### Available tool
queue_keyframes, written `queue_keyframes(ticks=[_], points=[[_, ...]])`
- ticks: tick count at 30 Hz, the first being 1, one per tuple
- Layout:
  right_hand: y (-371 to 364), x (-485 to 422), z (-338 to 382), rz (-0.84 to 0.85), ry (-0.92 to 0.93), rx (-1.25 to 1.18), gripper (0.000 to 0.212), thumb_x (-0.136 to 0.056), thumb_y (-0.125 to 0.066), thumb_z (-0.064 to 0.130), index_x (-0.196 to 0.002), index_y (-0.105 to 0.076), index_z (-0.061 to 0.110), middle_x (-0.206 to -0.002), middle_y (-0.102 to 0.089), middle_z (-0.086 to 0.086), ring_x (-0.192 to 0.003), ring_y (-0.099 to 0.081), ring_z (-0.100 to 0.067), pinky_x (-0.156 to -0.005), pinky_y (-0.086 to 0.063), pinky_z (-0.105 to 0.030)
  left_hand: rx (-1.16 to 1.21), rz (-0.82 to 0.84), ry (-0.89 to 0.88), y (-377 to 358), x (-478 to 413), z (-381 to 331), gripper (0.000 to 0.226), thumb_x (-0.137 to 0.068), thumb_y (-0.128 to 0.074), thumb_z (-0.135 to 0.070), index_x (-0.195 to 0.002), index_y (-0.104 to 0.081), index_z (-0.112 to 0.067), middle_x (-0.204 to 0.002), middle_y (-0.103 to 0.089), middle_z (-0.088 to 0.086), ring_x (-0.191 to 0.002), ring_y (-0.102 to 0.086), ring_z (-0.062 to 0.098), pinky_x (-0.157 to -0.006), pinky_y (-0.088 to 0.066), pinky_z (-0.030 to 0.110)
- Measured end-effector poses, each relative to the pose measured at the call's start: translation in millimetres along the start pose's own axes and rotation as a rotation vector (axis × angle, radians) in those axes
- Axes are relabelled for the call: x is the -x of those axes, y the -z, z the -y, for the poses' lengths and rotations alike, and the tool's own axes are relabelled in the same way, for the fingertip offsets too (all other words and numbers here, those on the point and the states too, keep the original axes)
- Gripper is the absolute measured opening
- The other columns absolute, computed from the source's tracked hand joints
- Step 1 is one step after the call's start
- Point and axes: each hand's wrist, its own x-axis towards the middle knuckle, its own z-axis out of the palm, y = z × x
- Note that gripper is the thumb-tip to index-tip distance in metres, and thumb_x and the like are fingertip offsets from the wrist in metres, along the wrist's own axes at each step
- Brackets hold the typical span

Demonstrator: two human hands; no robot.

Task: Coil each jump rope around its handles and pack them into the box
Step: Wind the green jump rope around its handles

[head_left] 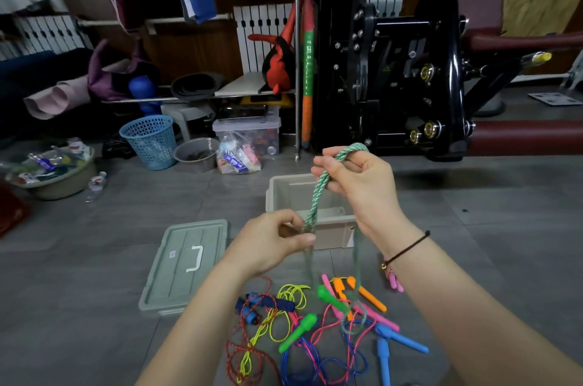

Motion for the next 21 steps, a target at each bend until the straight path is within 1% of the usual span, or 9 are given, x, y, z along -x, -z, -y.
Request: queue_keyframes(ticks=[2,3,6,9,11,13,16,19,21], points=[[0.9,0.4,2.4,0.01,0.024,-0.02,0.01,-0.085,-0.065,0.004,-0.09,-0.066,0.012,-0.083,-0.074,-0.004,-0.087,-0.072,-0.021,-0.079,-0.058,-0.033,-0.313,-0.113,-0.053,4.8,1.4,0.1,0.03,-0.071,-0.067,-0.063,-0.056,-0.057,-0.038,-0.088,-0.052,-0.005,-0.098,-0.048,0.014,-0.087,-0.038,0.029],[1.2,0.5,3.5,0.023,0.029,-0.045,0.01,-0.086,-0.063,0.004,-0.092,-0.066,0.012,-0.085,-0.074,-0.004,-0.09,-0.071,-0.021,-0.083,-0.058,-0.035,-0.32,-0.159,-0.072,6.9,2.0,-3.8,0.034,-0.072,-0.066,-0.062,-0.054,-0.058,-0.034,-0.09,-0.05,-0.004,-0.099,-0.046,0.011,-0.088,-0.036,0.028],[-1.2,2.4,7.2,0.125,0.03,-0.137,0.019,-0.093,-0.051,0.002,-0.103,-0.063,0.013,-0.098,-0.073,-0.004,-0.101,-0.068,-0.022,-0.09,-0.055,-0.035,0.167,-0.184,-0.131,6.1,1.3,-18.9,0.046,-0.077,-0.057,-0.067,-0.061,-0.06,-0.023,-0.088,-0.055,-0.004,-0.089,-0.052,0.006,-0.086,-0.04,0.033],[-8.7,8.5,13.3,0.242,0.011,-0.211,0.025,-0.095,-0.044,-0.002,-0.109,-0.06,0.011,-0.107,-0.07,-0.007,-0.106,-0.066,-0.022,-0.094,-0.052,-0.035,0.651,-0.164,-0.154,1.0,-3.3,-34.6,0.022,-0.083,-0.056,-0.051,-0.085,-0.057,-0.029,-0.088,-0.064,-0.005,-0.089,-0.059,0.012,-0.091,-0.046,0.043],[-12.4,11.9,18.2,0.249,0.032,-0.214,0.024,-0.094,-0.045,-0.002,-0.107,-0.061,0.01,-0.106,-0.07,-0.009,-0.105,-0.066,-0.022,-0.093,-0.052,-0.034,0.787,-0.087,-0.194,-0.5,-3.4,-47.0,0.018,-0.088,-0.053,-0.035,-0.093,-0.065,-0.023,-0.085,-0.071,0.002,-0.086,-0.066,0.018,-0.087,-0.05,0.036],[-11.1,11.5,23.9,0.178,0.06,-0.201,0.018,-0.092,-0.051,0.0,-0.102,-0.063,0.01,-0.1,-0.072,-0.009,-0.1,-0.068,-0.022,-0.087,-0.055,-0.032,0.796,-0.075,-0.24,1.4,-2.0,-55.2,0.019,-0.087,-0.056,-0.027,-0.082,-0.072,-0.019,-0.07,-0.068,0.002,-0.073,-0.063,0.018,-0.081,-0.051,0.035],[-4.0,6.8,28.3,0.05,0.039,-0.193,0.012,-0.088,-0.058,0.002,-0.096,-0.064,0.008,-0.089,-0.074,-0.007,-0.089,-0.071,-0.019,-0.077,-0.058,-0.028,0.677,-0.11,-0.243,10.4,-3.3,-57.7,0.013,-0.082,-0.07,-0.01,-0.072,-0.07,-0.019,-0.064,-0.067,0.002,-0.063,-0.062,0.013,-0.068,-0.055,0.031],[1.9,2.7,22.0,-0.01,-0.055,-0.194,0.009,-0.09,-0.058,0.005,-0.096,-0.064,0.007,-0.089,-0.072,-0.01,-0.082,-0.072,-0.017,-0.072,-0.058,-0.026,0.171,-0.218,-0.26,22.8,-6.8,-53.3,0.023,-0.073,-0.08,-0.022,-0.063,-0.06,-0.018,-0.058,-0.068,-0.004,-0.053,-0.057,0.005,-0.06,-0.046,0.023],[8.1,-2.6,17.2,-0.069,-0.13,-0.224,0.01,-0.091,-0.059,0.009,-0.098,-0.063,0.003,-0.092,-0.071,-0.013,-0.08,-0.072,-0.017,-0.07,-0.059,-0.026,-0.004,-0.193,-0.228,26.7,-5.3,-52.2,0.029,-0.071,-0.082,-0.027,-0.061,-0.056,-0.016,-0.051,-0.065,-0.007,-0.046,-0.054,0.0,-0.053,-0.042,0.017]])
